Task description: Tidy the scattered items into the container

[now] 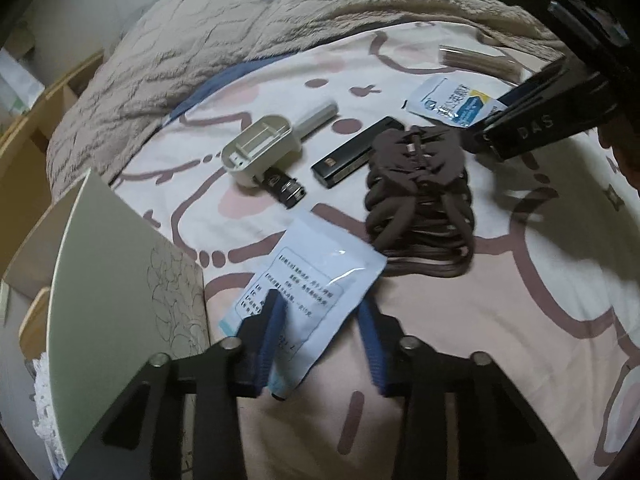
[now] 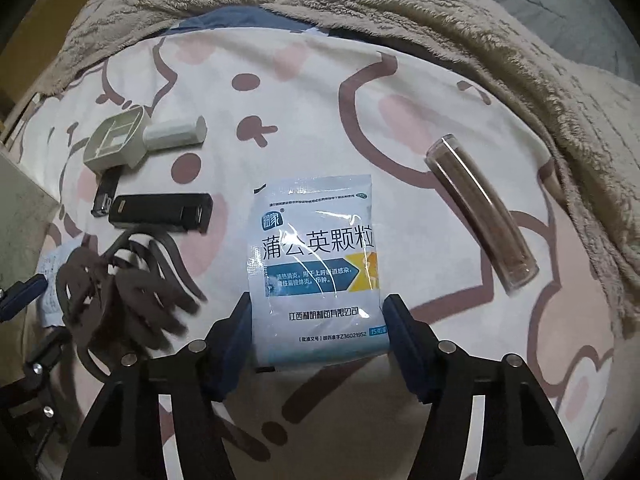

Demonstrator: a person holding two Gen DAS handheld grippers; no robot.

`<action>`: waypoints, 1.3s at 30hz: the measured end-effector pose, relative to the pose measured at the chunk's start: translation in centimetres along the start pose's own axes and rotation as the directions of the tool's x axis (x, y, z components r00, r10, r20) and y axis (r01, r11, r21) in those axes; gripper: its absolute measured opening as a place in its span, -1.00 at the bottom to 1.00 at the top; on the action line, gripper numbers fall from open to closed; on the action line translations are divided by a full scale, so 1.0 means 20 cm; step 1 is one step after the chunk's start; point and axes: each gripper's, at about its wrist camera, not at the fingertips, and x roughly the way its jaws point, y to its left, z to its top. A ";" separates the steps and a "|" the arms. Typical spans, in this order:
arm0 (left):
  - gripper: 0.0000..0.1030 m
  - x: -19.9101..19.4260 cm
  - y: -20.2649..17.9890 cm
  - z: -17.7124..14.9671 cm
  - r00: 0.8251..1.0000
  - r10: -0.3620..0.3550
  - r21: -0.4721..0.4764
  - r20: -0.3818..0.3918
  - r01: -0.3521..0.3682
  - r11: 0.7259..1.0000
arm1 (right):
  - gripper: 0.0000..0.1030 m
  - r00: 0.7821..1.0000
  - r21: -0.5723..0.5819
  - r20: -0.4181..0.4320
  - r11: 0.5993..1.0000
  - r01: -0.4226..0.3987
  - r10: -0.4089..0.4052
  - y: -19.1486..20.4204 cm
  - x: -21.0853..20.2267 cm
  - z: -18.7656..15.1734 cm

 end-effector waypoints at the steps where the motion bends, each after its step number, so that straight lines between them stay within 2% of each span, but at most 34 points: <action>1: -0.49 -0.01 0.00 0.00 1.000 -0.001 -0.001 0.007 0.001 1.000 | 0.24 1.000 0.000 0.000 1.000 0.002 -0.002 0.00 -0.01 -0.01; 4: -0.64 -0.04 0.00 -0.01 1.000 -0.015 -0.018 0.016 0.015 1.000 | 0.23 1.000 0.000 -0.002 1.000 -0.007 0.007 -0.01 -0.03 -0.06; 8: -0.64 -0.05 -0.01 -0.03 1.000 -0.023 -0.024 0.015 0.023 0.999 | 0.23 1.000 -0.007 -0.001 1.000 -0.027 0.027 -0.03 -0.06 -0.16; 17: -0.65 -0.17 -0.07 -0.14 0.995 -0.099 -0.046 0.033 0.100 0.994 | 0.23 0.998 -0.027 0.041 0.999 -0.040 0.041 -0.06 -0.15 -0.41; 26: -0.66 -0.35 -0.17 -0.28 0.977 -0.204 -0.045 0.053 0.207 0.977 | 0.23 0.995 -0.053 0.075 0.997 -0.063 0.066 -0.03 -0.25 -0.57; 30: -0.66 -0.42 -0.21 -0.34 0.968 -0.245 -0.037 0.060 0.248 0.968 | 0.23 0.994 -0.072 0.059 0.994 -0.085 0.089 0.09 -0.21 -0.52; 39: -0.66 -0.52 -0.28 -0.47 0.946 -0.320 -0.001 0.053 0.320 0.947 | 0.24 0.986 -0.142 0.051 0.979 -0.148 0.157 0.14 -0.27 -0.70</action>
